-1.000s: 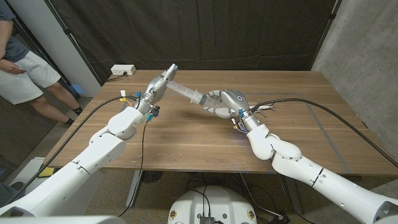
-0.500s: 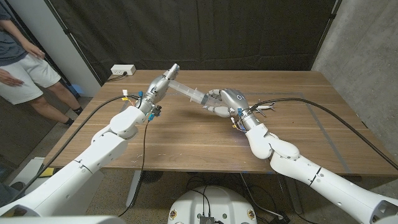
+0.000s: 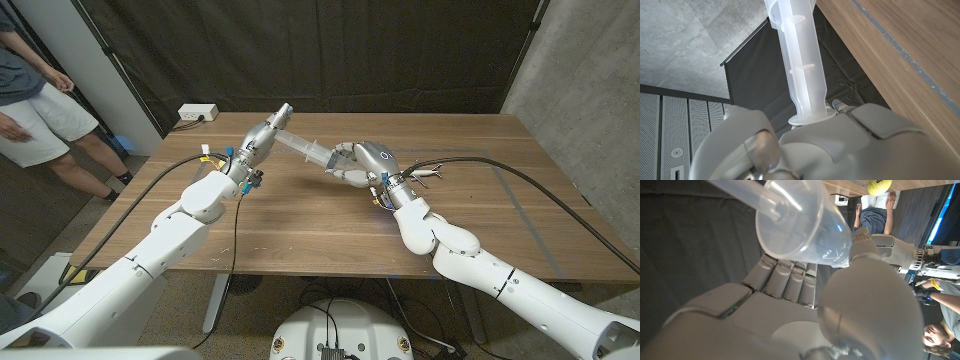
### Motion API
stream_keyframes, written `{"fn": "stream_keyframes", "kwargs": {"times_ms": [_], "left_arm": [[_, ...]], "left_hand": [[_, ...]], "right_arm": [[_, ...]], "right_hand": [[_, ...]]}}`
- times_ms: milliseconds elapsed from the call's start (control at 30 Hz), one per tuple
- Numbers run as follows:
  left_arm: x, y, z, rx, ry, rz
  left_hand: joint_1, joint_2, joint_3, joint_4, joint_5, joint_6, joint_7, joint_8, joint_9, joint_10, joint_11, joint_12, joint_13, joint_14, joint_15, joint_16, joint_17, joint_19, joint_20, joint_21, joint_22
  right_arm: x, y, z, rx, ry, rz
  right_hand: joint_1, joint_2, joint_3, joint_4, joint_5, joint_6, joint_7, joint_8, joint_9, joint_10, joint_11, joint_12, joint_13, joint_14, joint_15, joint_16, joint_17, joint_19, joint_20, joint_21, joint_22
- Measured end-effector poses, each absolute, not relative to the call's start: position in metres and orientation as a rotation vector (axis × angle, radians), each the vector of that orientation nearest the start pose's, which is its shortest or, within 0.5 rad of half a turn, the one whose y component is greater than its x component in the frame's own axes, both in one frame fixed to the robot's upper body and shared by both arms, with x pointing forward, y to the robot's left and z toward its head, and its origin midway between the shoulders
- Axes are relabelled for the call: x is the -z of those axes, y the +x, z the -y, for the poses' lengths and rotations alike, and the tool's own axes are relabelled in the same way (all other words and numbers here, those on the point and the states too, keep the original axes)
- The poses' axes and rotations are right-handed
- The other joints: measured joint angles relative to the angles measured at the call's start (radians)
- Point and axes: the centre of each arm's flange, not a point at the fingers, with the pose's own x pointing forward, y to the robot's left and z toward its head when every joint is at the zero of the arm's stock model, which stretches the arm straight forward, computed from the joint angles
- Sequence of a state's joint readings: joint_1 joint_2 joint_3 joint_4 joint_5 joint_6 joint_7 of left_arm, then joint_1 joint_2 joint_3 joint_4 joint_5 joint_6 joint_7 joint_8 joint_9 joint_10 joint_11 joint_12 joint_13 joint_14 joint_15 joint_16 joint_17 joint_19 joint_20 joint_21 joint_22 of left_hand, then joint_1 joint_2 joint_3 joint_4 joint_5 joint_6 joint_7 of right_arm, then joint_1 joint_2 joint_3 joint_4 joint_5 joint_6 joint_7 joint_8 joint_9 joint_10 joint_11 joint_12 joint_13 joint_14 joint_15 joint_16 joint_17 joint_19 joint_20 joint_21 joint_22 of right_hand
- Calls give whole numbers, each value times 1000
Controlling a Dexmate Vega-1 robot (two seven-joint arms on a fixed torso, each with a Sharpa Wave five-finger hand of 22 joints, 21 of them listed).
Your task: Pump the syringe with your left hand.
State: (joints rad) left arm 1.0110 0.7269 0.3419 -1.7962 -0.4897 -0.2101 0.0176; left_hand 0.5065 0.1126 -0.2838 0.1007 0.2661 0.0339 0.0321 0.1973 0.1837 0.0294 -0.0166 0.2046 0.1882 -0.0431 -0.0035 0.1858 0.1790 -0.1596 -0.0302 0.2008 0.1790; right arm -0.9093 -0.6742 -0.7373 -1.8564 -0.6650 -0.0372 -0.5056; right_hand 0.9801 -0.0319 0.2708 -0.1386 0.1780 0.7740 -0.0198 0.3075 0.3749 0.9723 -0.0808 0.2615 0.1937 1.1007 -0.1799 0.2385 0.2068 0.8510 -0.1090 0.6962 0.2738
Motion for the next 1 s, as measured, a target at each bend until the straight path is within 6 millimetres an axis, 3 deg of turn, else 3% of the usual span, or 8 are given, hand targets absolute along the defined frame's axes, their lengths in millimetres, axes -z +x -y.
{"fn": "stream_keyframes", "kwargs": {"times_ms": [267, 1000], "left_arm": [[-17, 552, -238, 370, 255, 744], [-13, 555, -216, 429, 255, 733]], "left_hand": [[-2, 16, 0, 0, 0, 0, 0, 0, 0, 0, 0, 0, 0, 0, 0, 0, 0, 0, 0, 0, 0], [7, 7, 0, 0, 0, 0, 0, 0, 0, -2, -2, 0, 0, -4, 4, 0, 0, -11, 0, 0, 0]], "right_arm": [[33, 523, 105, 40, -1149, 1120], [31, 525, 99, 26, -1130, 1125]], "right_hand": [[0, 0, 0, 0, 0, 0, 0, -3, 5, 5, 5, -3, 0, 0, 0, 0, 0, 0, 0, 11, -1], [6, -6, -4, 4, -1, 14, 3, -14, 4, 15, 7, -4, 0, 8, -1, 0, 0, -7, 7, 26, -9]]}}
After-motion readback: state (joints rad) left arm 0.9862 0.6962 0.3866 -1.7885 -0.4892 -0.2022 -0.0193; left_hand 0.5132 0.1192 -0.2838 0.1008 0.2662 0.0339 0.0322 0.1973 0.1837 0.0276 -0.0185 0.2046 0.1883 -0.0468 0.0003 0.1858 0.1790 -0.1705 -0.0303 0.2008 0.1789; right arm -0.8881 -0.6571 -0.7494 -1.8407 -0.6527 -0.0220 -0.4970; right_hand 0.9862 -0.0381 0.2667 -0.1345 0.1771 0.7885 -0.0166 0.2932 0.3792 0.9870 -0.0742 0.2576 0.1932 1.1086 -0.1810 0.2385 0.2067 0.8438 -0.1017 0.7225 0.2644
